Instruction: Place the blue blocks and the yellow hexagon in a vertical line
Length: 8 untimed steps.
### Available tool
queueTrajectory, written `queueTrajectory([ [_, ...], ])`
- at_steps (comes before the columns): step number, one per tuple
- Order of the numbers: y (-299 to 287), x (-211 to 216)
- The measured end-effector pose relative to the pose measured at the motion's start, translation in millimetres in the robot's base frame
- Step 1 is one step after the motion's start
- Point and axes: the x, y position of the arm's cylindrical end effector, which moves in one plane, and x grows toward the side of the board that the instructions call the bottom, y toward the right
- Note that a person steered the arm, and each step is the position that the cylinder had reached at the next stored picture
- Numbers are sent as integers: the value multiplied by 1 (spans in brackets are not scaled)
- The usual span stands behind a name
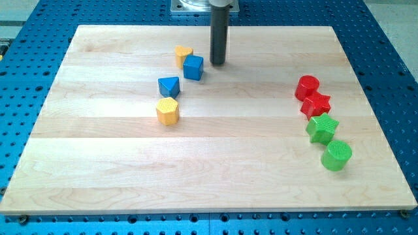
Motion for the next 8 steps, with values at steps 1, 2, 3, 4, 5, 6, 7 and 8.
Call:
queueTrajectory([
  [1,-39,26],
  [2,-33,37],
  [3,-22,60],
  [4,-31,72],
  [5,-36,59],
  [6,-48,48],
  [7,-20,50],
  [8,14,-3],
])
